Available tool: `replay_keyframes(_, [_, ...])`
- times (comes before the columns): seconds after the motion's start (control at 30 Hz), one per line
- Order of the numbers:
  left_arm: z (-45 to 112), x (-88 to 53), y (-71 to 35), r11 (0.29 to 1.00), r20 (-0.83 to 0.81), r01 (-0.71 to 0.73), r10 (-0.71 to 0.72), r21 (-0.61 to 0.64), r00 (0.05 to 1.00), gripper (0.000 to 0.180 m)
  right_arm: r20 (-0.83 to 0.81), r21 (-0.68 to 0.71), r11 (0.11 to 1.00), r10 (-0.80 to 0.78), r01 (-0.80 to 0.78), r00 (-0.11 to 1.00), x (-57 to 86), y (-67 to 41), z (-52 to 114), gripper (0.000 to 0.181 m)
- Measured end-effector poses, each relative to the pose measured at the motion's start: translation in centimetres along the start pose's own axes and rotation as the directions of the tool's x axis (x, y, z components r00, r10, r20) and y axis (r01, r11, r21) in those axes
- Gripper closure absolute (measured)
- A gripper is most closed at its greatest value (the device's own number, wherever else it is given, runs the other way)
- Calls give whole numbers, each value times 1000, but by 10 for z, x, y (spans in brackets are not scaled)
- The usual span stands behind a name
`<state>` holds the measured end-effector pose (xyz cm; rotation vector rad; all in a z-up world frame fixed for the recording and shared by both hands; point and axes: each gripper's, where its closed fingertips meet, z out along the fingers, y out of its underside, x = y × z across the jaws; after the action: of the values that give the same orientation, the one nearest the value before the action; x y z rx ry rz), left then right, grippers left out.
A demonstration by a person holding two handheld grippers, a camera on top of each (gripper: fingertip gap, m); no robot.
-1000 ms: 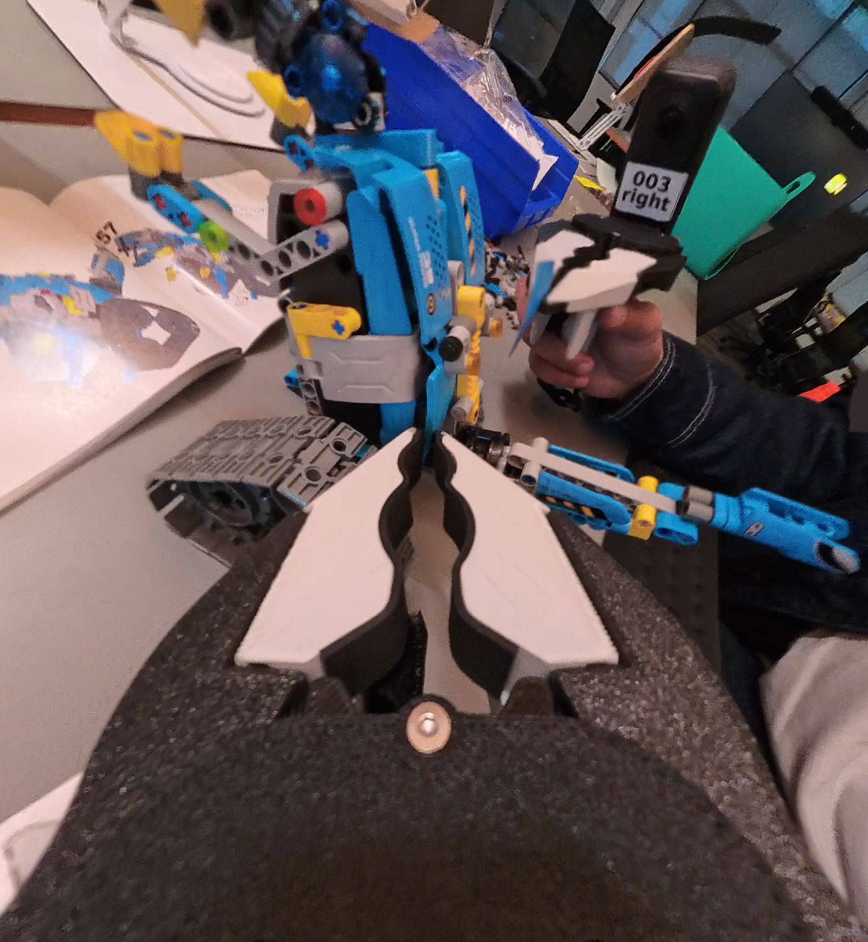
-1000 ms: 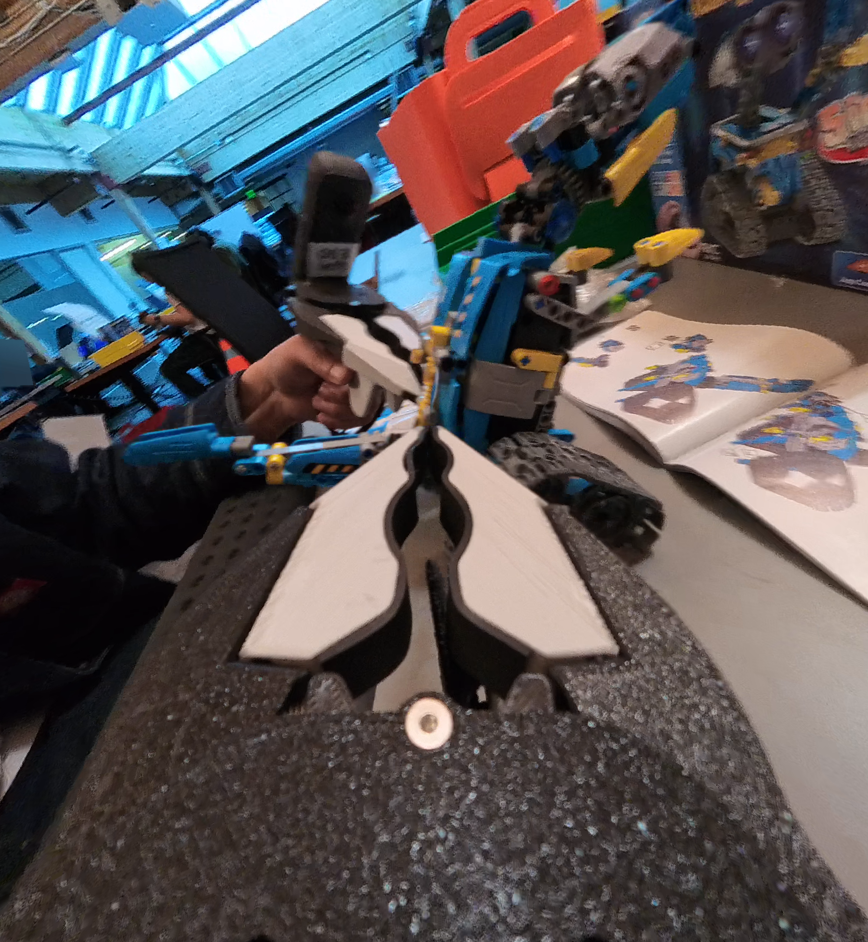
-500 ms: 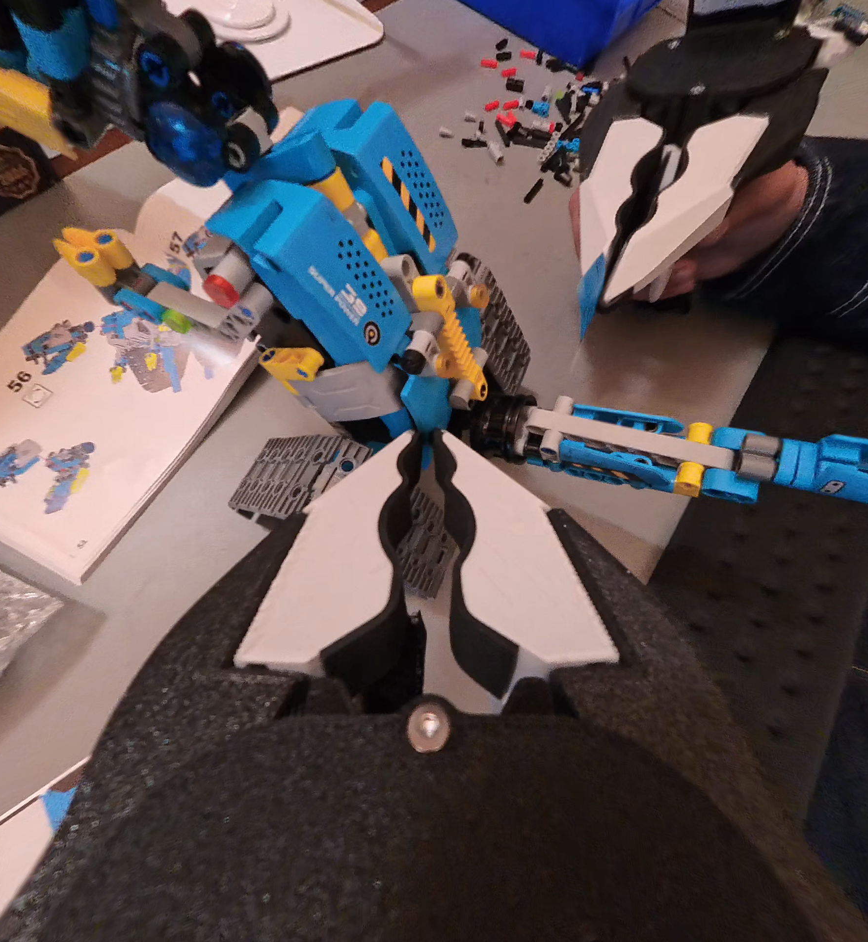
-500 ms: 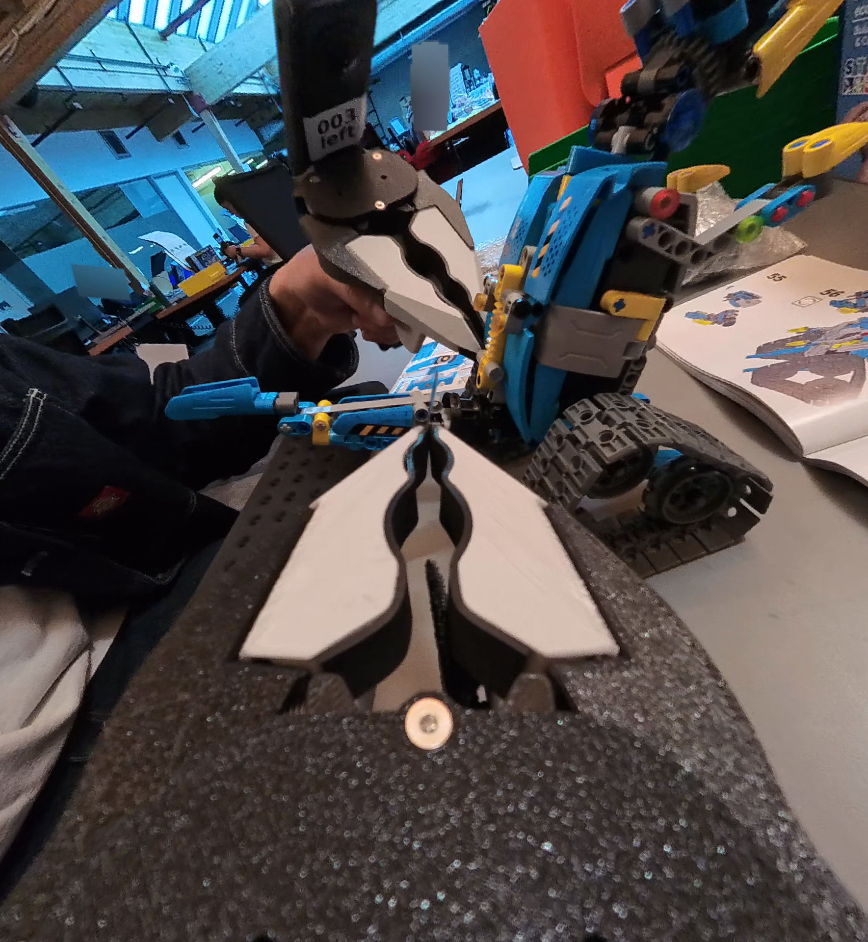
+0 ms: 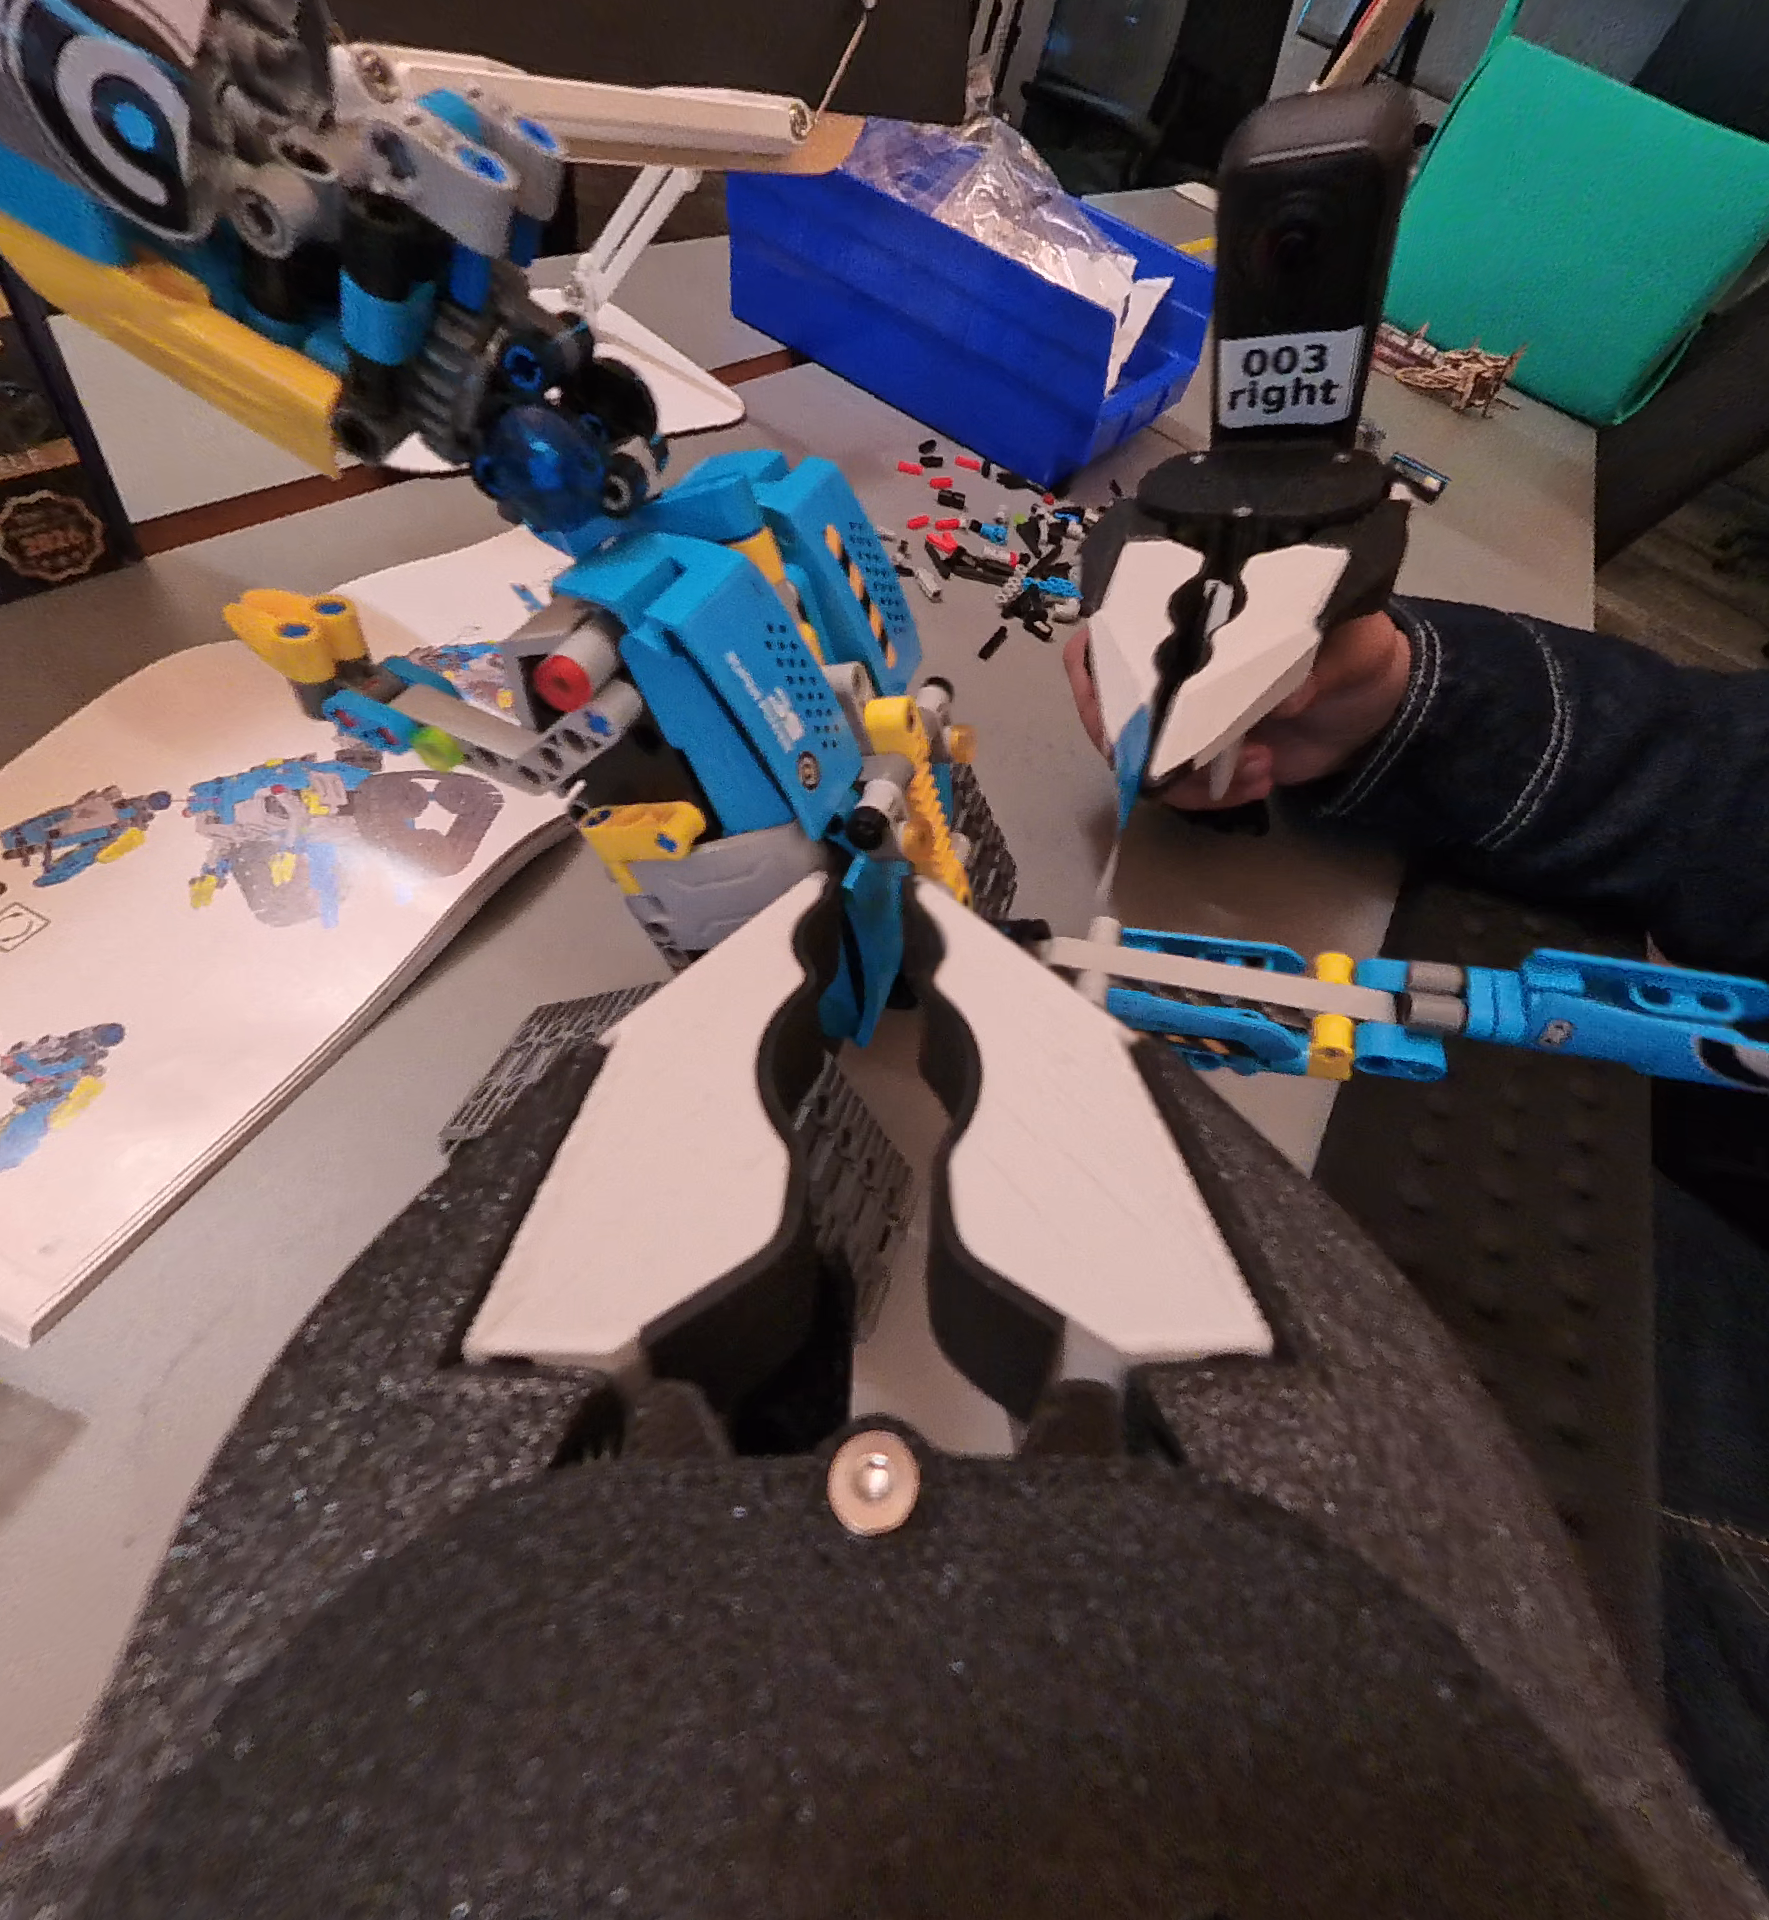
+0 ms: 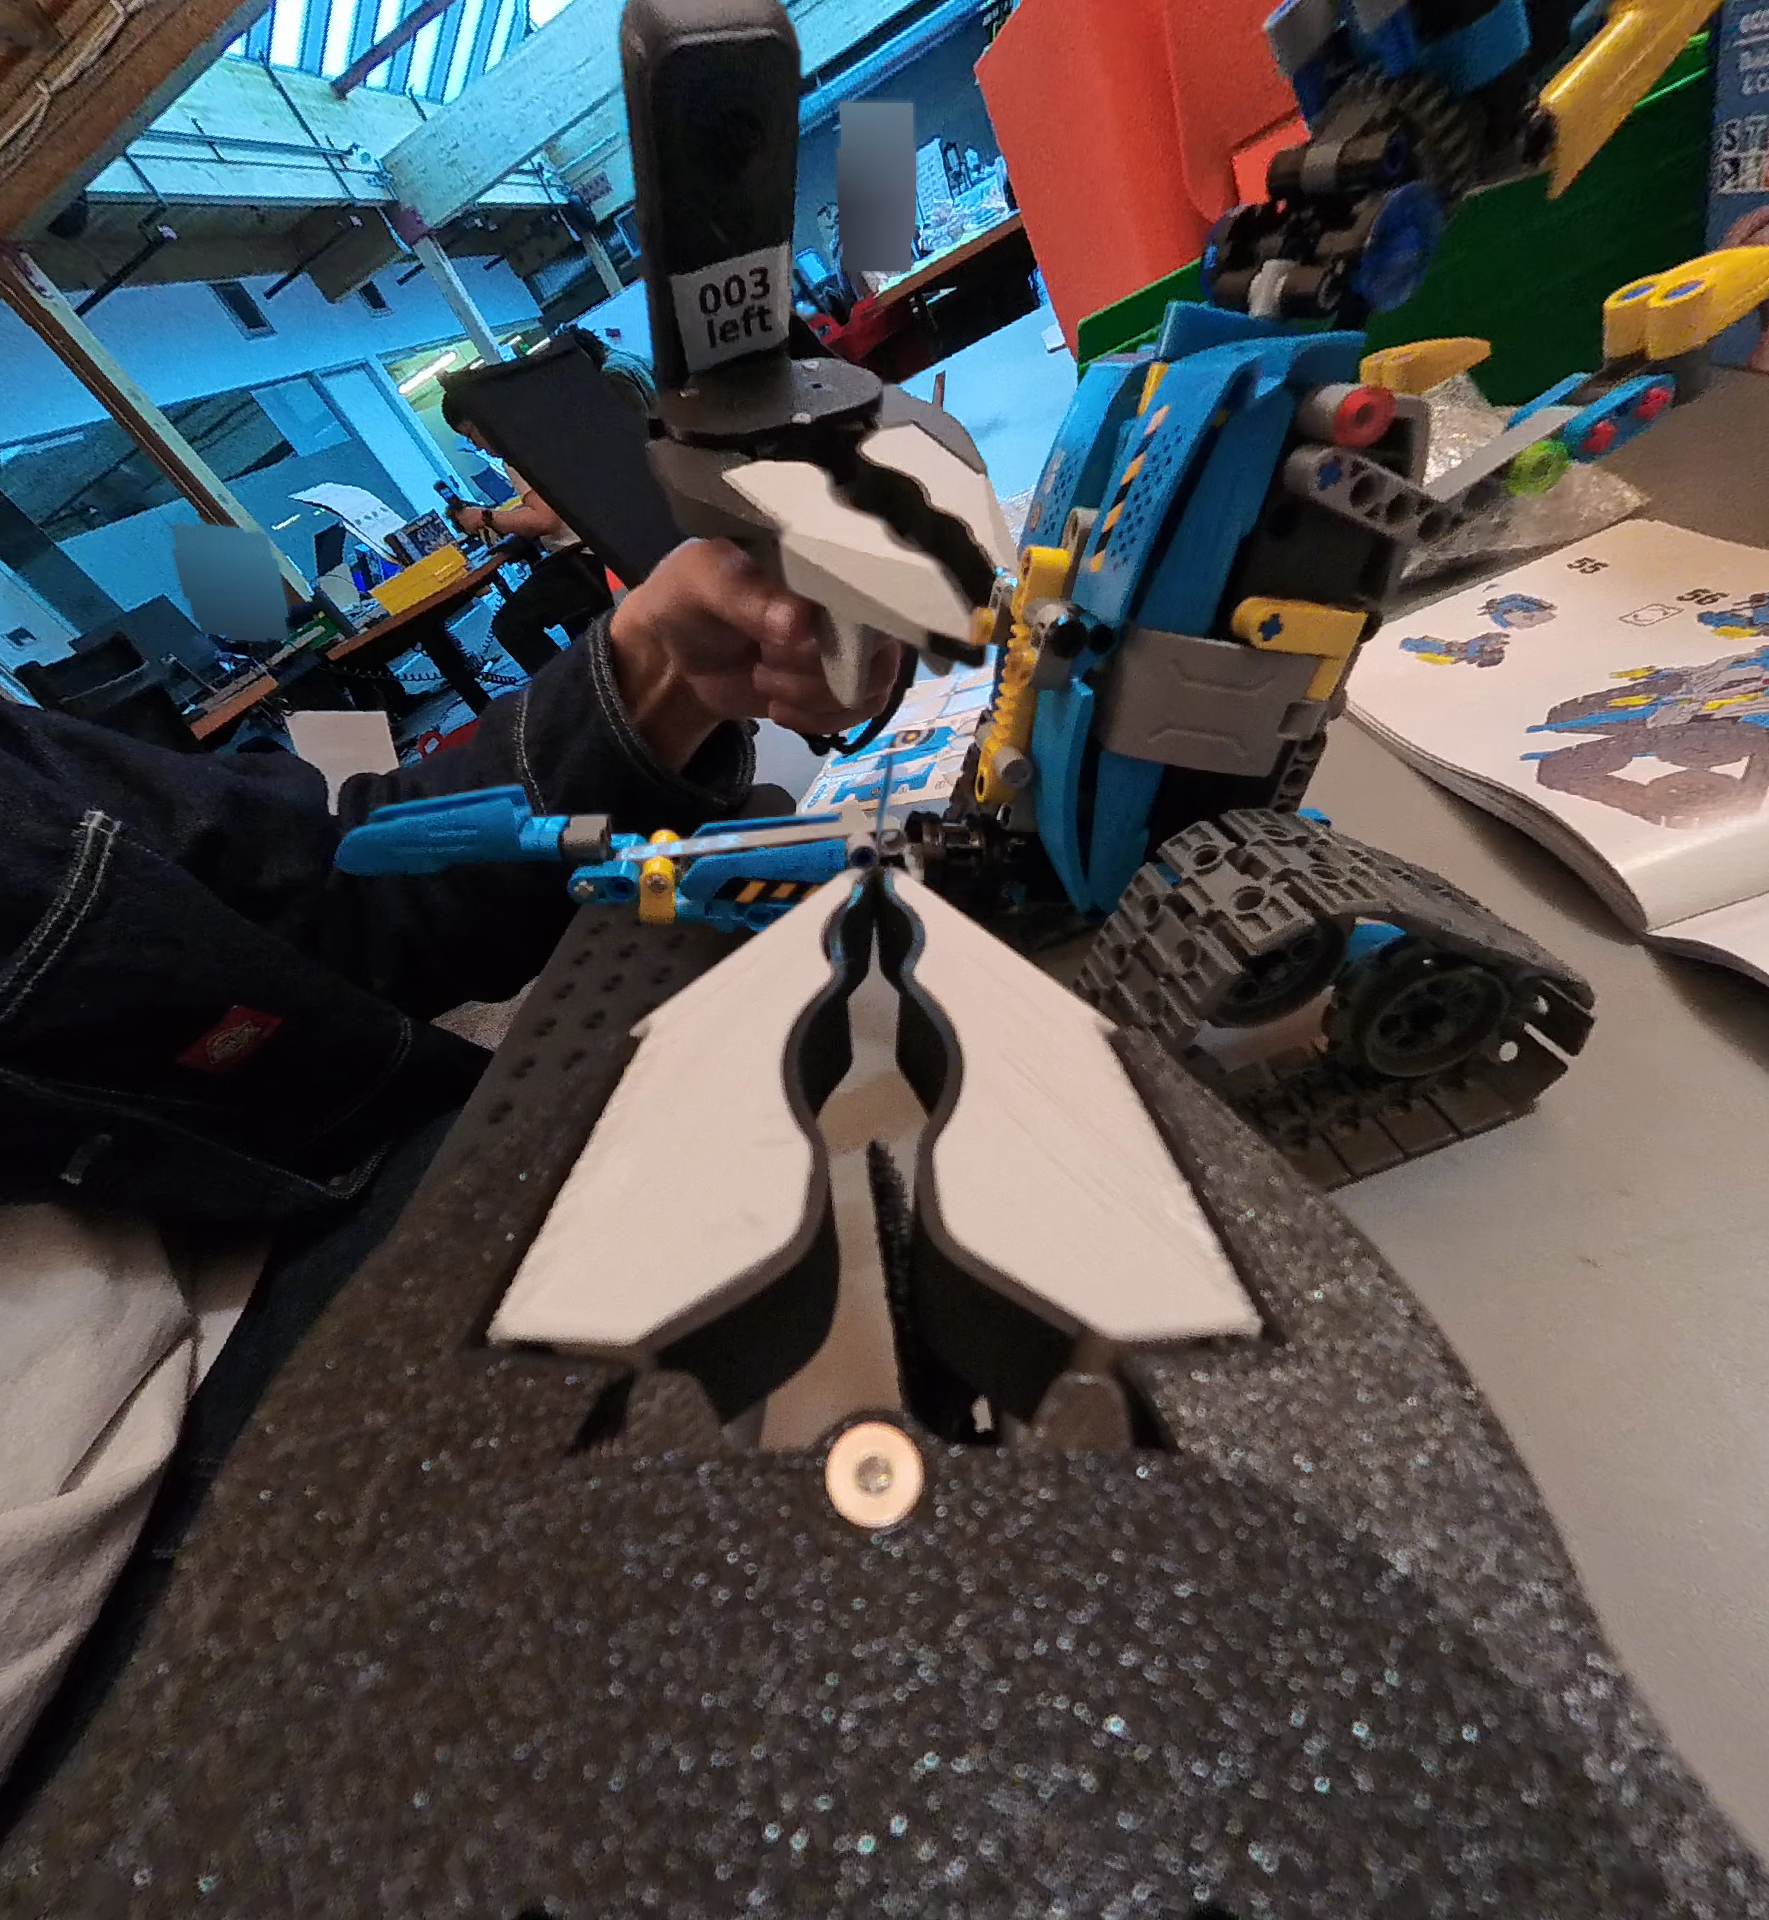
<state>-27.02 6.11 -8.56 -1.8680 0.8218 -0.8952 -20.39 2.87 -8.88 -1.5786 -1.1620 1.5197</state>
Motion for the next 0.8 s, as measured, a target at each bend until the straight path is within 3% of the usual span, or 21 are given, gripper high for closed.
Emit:
replay_keyframes(0.27, [-2,0,1,994,-108,93,-86,61,990,178,4,9,1000,17,-17,1000,12,-8,1,181])
replay_keyframes(0.43, [-3,1,1,988,-113,130,-120,85,986,178,199,-9,1000,10,-9,980,-1,-9,15,181])
replay_keyframes(0.63, [-6,-2,-2,993,22,-7,4,116,1000,177,223,-46,998,47,-38,974,13,-5,20,181])
replay_keyframes(0.73, [-29,-4,-29,959,155,-135,97,251,983,168,198,-59,998,35,-24,980,17,0,19,181])
replay_keyframes(0.8, [-37,14,-42,926,150,-212,172,311,974,166,179,-39,999,20,-13,984,19,-4,18,181])
